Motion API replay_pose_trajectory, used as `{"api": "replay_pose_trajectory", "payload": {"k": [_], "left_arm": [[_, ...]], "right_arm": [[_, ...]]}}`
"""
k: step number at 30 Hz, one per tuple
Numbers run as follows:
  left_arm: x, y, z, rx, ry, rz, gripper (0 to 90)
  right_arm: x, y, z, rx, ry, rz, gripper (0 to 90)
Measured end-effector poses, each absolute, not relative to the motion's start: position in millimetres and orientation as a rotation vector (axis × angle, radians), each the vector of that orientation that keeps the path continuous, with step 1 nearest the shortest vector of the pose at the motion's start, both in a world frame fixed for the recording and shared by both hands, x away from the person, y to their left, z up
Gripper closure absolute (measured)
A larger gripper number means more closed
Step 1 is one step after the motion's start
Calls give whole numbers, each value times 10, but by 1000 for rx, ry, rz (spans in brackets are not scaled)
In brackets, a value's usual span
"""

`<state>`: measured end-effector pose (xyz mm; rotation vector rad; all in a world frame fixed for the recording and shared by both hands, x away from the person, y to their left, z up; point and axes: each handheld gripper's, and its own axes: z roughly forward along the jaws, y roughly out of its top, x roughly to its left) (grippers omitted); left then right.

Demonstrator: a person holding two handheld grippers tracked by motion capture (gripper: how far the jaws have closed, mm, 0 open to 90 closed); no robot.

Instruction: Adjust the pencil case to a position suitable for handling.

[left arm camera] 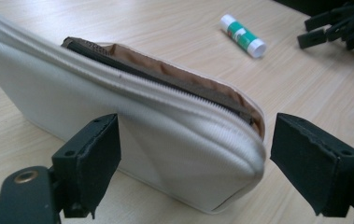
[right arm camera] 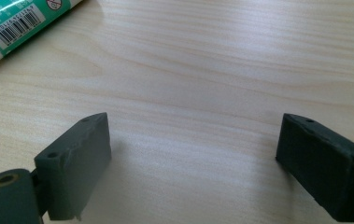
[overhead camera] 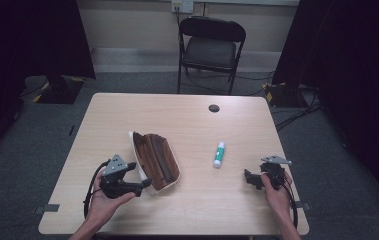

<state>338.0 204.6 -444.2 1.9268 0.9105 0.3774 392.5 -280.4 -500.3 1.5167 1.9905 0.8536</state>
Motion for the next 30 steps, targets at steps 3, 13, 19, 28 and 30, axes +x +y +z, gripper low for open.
{"api": "replay_pose_trajectory", "payload": {"k": [3, 13, 19, 28, 30], "left_arm": [[3402, 2064, -4467, 1925, 925, 376, 158], [3427, 2100, -4497, 1931, 937, 349, 231], [3435, 2170, -4485, 1915, 929, 330, 428], [3463, 2239, -4479, 1908, 921, 291, 611], [3460, 2240, -4474, 1913, 912, 286, 643]], "right_arm": [[3925, -2803, -5003, 1518, 1990, 852, 91], [3925, -2804, -5003, 1517, 1990, 853, 92], [3925, -2804, -5003, 1518, 1990, 853, 91], [3924, -2804, -5003, 1518, 1990, 852, 92], [3925, -2804, -5003, 1517, 1990, 852, 92]]}}
